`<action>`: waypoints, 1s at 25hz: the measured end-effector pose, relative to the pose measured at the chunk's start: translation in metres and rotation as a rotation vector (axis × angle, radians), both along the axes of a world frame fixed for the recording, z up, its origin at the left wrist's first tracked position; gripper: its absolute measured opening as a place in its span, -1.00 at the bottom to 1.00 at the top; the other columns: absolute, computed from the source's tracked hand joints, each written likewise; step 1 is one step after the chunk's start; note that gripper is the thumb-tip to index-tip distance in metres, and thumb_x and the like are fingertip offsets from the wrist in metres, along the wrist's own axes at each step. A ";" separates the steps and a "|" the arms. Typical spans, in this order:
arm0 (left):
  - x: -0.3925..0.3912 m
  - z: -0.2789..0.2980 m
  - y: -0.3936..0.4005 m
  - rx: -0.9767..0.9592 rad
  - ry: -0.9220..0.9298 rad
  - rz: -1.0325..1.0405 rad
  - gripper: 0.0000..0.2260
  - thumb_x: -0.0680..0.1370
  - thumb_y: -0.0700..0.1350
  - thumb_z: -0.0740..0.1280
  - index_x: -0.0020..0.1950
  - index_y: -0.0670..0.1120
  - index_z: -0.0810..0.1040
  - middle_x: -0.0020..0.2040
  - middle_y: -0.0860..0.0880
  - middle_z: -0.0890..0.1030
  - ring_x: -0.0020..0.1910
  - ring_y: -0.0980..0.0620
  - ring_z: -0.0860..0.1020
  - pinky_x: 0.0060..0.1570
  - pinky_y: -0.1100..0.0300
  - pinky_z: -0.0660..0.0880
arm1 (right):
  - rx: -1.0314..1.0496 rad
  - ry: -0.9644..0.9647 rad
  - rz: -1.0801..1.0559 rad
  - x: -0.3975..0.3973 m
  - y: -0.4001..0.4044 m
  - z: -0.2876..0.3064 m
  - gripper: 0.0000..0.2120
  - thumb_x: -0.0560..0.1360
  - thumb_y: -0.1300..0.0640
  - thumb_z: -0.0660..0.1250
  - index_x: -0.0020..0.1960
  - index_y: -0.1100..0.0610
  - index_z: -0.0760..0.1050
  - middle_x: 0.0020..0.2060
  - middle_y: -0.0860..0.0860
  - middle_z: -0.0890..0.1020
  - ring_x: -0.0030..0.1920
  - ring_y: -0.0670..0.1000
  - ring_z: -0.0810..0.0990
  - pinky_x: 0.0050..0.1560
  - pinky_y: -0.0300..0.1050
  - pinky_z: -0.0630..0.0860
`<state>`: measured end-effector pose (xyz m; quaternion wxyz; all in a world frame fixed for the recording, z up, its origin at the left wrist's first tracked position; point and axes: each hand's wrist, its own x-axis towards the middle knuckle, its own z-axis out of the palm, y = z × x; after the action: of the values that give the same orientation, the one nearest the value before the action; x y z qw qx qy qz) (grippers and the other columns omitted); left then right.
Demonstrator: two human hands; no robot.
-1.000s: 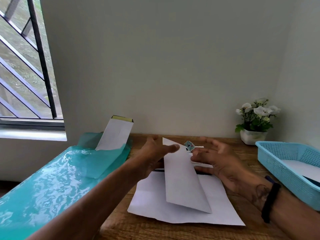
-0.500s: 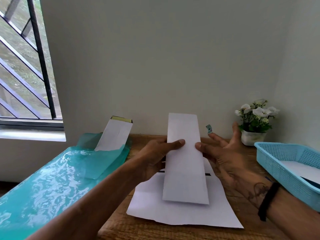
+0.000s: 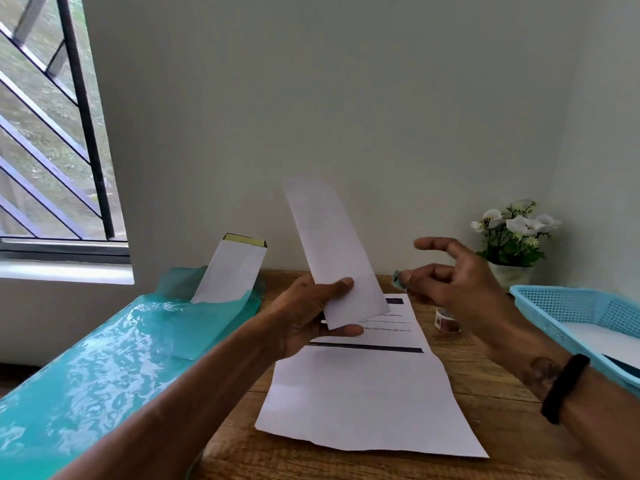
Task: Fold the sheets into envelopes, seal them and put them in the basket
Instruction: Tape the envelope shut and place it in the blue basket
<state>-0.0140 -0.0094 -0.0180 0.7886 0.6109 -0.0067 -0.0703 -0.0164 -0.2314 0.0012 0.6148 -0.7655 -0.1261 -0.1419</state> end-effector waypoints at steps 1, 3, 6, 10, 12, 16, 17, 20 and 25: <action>0.000 0.000 0.000 0.018 -0.015 -0.013 -0.82 0.59 -0.20 0.45 0.18 -0.09 0.58 0.11 -0.18 0.69 0.04 -0.19 0.69 -0.27 -0.03 0.72 | -0.116 -0.012 0.027 -0.002 0.000 0.000 -0.52 0.47 0.13 0.56 0.31 -0.06 0.47 -0.15 0.02 0.79 -0.16 -0.03 0.75 -0.20 -0.07 0.66; -0.002 -0.001 -0.001 0.067 -0.044 -0.049 -0.81 0.57 -0.21 0.47 0.16 -0.08 0.61 0.09 -0.16 0.72 0.02 -0.16 0.71 -0.21 -0.01 0.73 | -0.266 -0.044 0.042 -0.005 0.002 0.000 -0.55 0.45 0.11 0.58 0.25 -0.08 0.48 -0.20 -0.04 0.79 -0.22 -0.08 0.72 -0.25 -0.30 0.53; -0.003 -0.002 -0.004 0.118 -0.044 -0.064 -0.74 0.55 -0.19 0.49 0.21 -0.05 0.58 0.12 -0.15 0.69 0.04 -0.15 0.70 -0.17 -0.01 0.73 | -0.430 -0.098 0.028 -0.004 0.002 -0.004 -0.55 0.42 0.09 0.60 0.20 -0.09 0.47 -0.25 -0.11 0.77 -0.24 -0.16 0.71 -0.23 -0.39 0.57; 0.000 -0.007 -0.004 0.137 -0.042 -0.070 -0.66 0.55 -0.18 0.51 0.30 -0.07 0.56 0.20 -0.18 0.67 0.12 -0.17 0.68 -0.16 -0.02 0.73 | -0.498 -0.107 0.081 -0.002 0.003 -0.008 -0.58 0.43 0.12 0.60 0.14 -0.07 0.45 -0.27 -0.06 0.77 -0.22 -0.03 0.73 0.02 0.02 0.69; 0.000 -0.007 -0.004 0.137 -0.044 -0.079 -0.71 0.55 -0.18 0.50 0.24 -0.05 0.58 0.16 -0.16 0.68 0.09 -0.16 0.68 -0.17 -0.01 0.73 | -0.524 -0.117 0.099 -0.001 0.003 -0.009 -0.58 0.43 0.11 0.60 0.12 -0.09 0.44 -0.27 -0.06 0.77 -0.22 -0.01 0.73 0.05 0.08 0.68; -0.001 -0.007 -0.004 0.149 -0.052 -0.088 -0.69 0.52 -0.20 0.52 0.23 -0.03 0.58 0.14 -0.14 0.69 0.08 -0.13 0.69 -0.17 0.02 0.73 | -0.539 -0.146 0.098 0.000 0.003 -0.011 -0.58 0.43 0.11 0.60 0.12 -0.10 0.43 -0.25 -0.06 0.77 -0.22 -0.01 0.74 0.04 0.08 0.69; -0.002 -0.007 -0.004 0.158 -0.066 -0.097 -0.65 0.50 -0.21 0.54 0.25 -0.04 0.58 0.15 -0.14 0.69 0.10 -0.12 0.69 -0.16 0.04 0.72 | -0.539 -0.153 0.095 0.000 0.004 -0.011 -0.58 0.43 0.11 0.60 0.12 -0.10 0.43 -0.25 -0.05 0.77 -0.22 -0.01 0.74 0.01 0.06 0.70; -0.004 -0.009 -0.005 0.174 -0.101 -0.109 -0.63 0.46 -0.27 0.57 0.20 -0.02 0.59 0.16 -0.13 0.68 0.11 -0.10 0.69 -0.13 0.09 0.71 | -0.539 -0.172 0.101 -0.002 0.005 -0.011 -0.58 0.43 0.09 0.60 0.14 -0.10 0.44 -0.26 -0.04 0.76 -0.25 -0.01 0.73 -0.08 -0.01 0.71; -0.003 -0.011 -0.008 0.179 -0.117 -0.087 -0.66 0.47 -0.34 0.53 0.11 -0.01 0.57 0.08 -0.11 0.66 0.02 -0.07 0.67 -0.19 0.16 0.71 | -0.544 -0.196 0.102 -0.004 0.005 -0.012 -0.60 0.43 0.07 0.60 0.12 -0.11 0.45 -0.26 -0.06 0.76 -0.26 0.01 0.71 -0.10 0.01 0.70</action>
<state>-0.0171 -0.0177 -0.0290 0.7254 0.6810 -0.0728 -0.0688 -0.0202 -0.2260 -0.0105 0.3783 -0.8776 -0.2565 -0.1449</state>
